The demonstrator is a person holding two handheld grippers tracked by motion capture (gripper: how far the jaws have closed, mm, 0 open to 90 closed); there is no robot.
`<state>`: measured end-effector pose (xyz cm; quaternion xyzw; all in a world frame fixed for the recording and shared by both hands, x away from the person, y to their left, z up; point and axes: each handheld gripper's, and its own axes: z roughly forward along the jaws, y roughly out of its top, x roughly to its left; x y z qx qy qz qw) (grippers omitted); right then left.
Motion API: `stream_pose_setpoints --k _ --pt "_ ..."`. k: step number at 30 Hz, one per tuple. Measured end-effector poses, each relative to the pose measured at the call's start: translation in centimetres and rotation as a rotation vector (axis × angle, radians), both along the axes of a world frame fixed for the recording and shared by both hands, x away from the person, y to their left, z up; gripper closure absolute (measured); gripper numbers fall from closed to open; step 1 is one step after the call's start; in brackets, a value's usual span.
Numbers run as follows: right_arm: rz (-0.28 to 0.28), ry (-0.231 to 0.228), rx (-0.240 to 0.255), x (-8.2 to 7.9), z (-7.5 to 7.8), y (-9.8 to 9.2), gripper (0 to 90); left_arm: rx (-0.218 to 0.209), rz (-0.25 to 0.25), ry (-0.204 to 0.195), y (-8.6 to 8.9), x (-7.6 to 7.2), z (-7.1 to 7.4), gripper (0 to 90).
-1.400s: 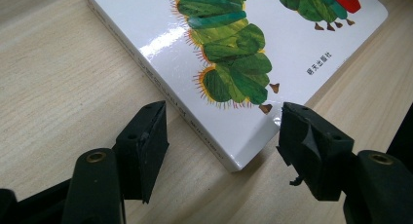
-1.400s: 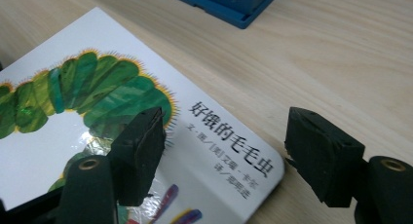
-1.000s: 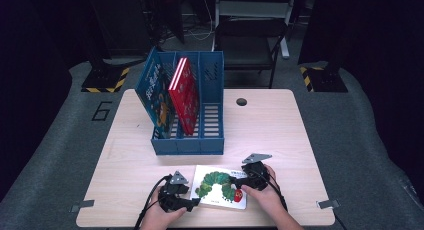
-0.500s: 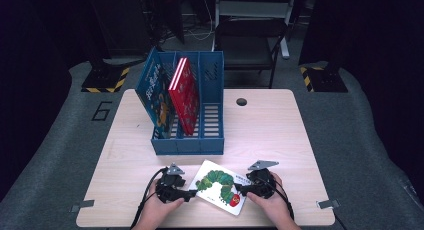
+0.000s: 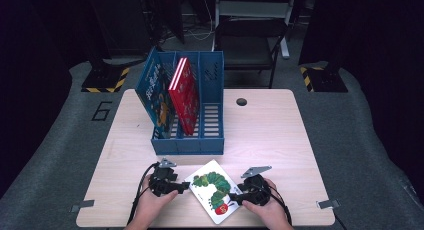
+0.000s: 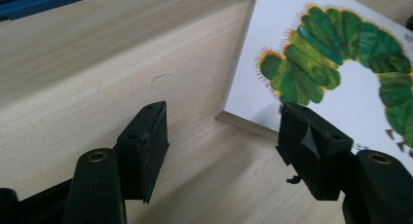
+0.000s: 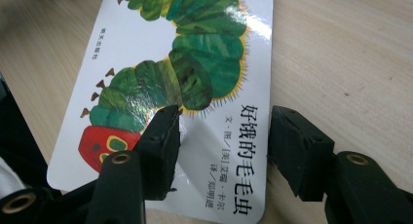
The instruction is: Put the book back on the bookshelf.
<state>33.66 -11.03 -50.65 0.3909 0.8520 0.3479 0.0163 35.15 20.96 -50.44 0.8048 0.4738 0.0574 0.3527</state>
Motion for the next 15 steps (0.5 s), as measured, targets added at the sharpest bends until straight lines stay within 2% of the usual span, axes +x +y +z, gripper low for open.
stream_pose_setpoints --k 2,3,5,6,7,14,15 --pt "-0.005 -0.019 0.019 0.3 0.0 0.2 42.9 -0.022 -0.004 -0.006 0.0 -0.4 0.3 35.3" --pt "-0.002 -0.031 0.008 0.5 -0.1 0.3 42.7 -0.028 -0.007 -0.003 0.0 -0.7 0.4 35.2" --pt "-0.008 -0.024 -0.003 0.7 -0.1 0.6 42.0 -0.043 -0.022 0.004 -0.2 -1.2 0.6 35.2" --pt "0.004 -0.043 0.005 0.9 -0.2 0.7 41.8 -0.046 -0.031 0.015 -0.4 -1.4 0.7 35.1" --pt "0.004 -0.037 0.0 1.0 -0.2 0.8 41.7 -0.05 -0.033 0.011 -0.6 -1.7 0.6 35.1" --pt "-0.013 -0.033 0.026 1.6 -0.4 1.5 41.0 -0.023 -0.081 0.038 -2.0 -2.6 -0.1 35.1" --pt "0.001 -0.027 0.027 1.7 -0.4 1.5 41.0 -0.011 -0.092 0.03 -2.0 -2.6 -0.2 35.1"
